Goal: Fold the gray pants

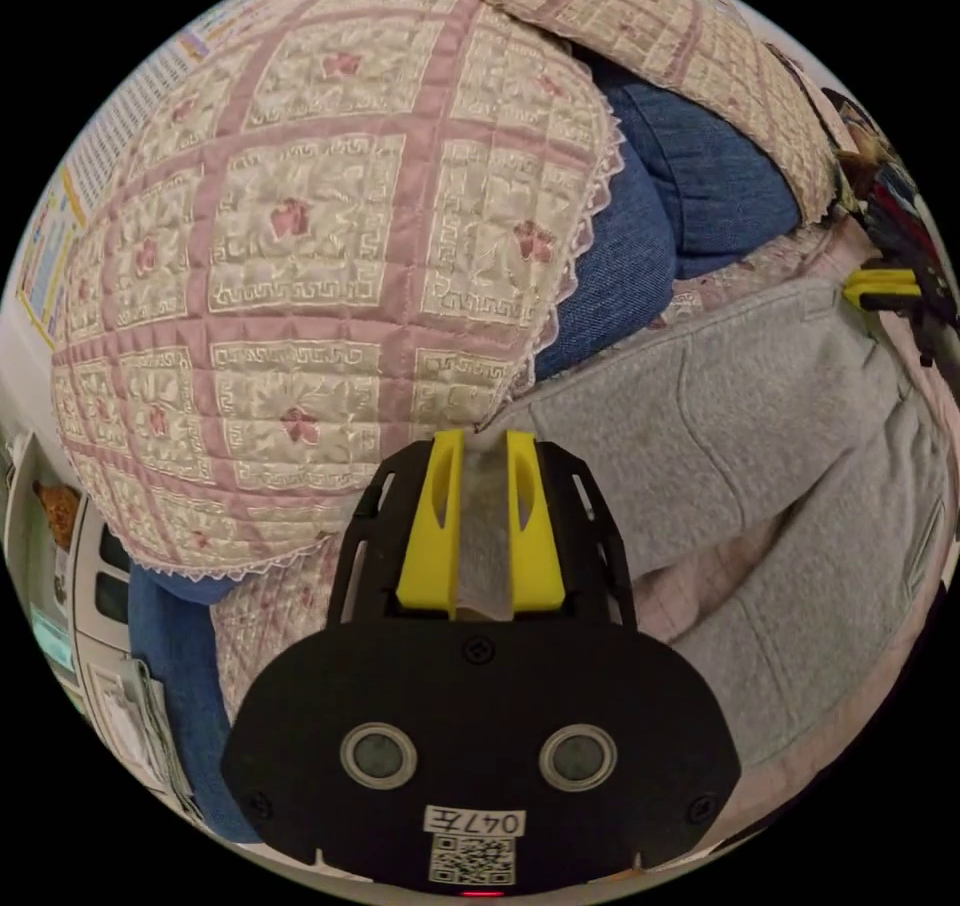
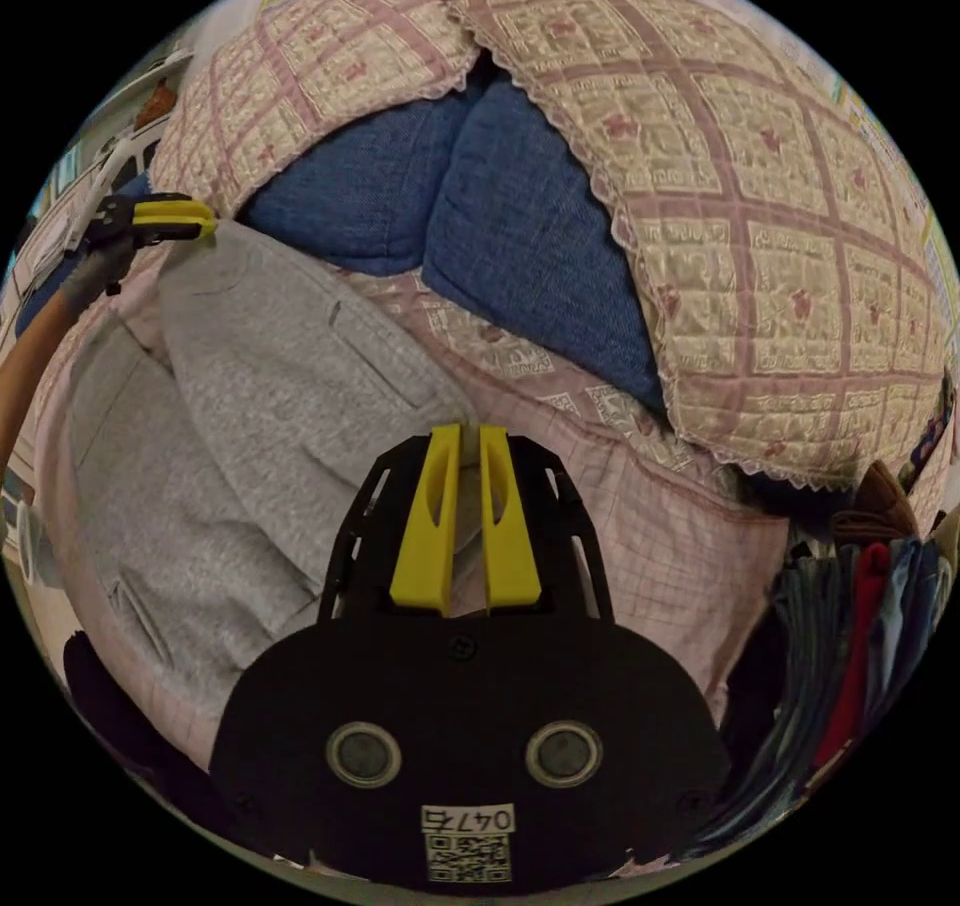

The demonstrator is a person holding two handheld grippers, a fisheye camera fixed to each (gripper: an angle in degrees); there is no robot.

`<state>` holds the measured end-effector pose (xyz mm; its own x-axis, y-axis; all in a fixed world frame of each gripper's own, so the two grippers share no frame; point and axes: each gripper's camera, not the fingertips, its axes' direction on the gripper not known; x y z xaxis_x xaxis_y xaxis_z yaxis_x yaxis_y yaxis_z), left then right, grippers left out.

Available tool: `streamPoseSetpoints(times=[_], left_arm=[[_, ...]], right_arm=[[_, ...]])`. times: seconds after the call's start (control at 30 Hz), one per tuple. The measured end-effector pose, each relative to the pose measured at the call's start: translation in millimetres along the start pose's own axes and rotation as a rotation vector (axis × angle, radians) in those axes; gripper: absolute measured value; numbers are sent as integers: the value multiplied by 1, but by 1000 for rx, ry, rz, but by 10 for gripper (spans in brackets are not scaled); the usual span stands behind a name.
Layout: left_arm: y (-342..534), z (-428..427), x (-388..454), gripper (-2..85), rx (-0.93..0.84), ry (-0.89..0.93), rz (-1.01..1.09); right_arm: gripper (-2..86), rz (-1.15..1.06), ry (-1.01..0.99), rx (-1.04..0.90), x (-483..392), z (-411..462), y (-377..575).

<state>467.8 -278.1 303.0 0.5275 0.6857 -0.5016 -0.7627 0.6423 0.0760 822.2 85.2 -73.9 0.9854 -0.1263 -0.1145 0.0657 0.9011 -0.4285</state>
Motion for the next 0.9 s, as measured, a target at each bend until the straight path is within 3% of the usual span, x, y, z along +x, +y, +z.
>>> streamPoseSetpoints(times=[0.23,0.33,0.47,0.57,0.7,0.9], left_arm=[[83,-57,-89,108,228,315,-344],[154,-102,-115,112,186,328,-449],[276,-136,-113,113,98,242,-566],[334,-109,-107,117,-4,268,-658],[364,-51,-107,129,-78,373,-783],[363,-3,-104,91,-114,330,-810]], right_arm=[[105,31,134,-78,4,-5,-16],[104,65,-36,195,9,-85,8],[83,-268,-220,328,-48,-161,72],[81,-402,-234,222,-95,-163,116],[89,-349,-255,148,-114,-152,146],[81,-453,-90,-2,-149,-132,156]])
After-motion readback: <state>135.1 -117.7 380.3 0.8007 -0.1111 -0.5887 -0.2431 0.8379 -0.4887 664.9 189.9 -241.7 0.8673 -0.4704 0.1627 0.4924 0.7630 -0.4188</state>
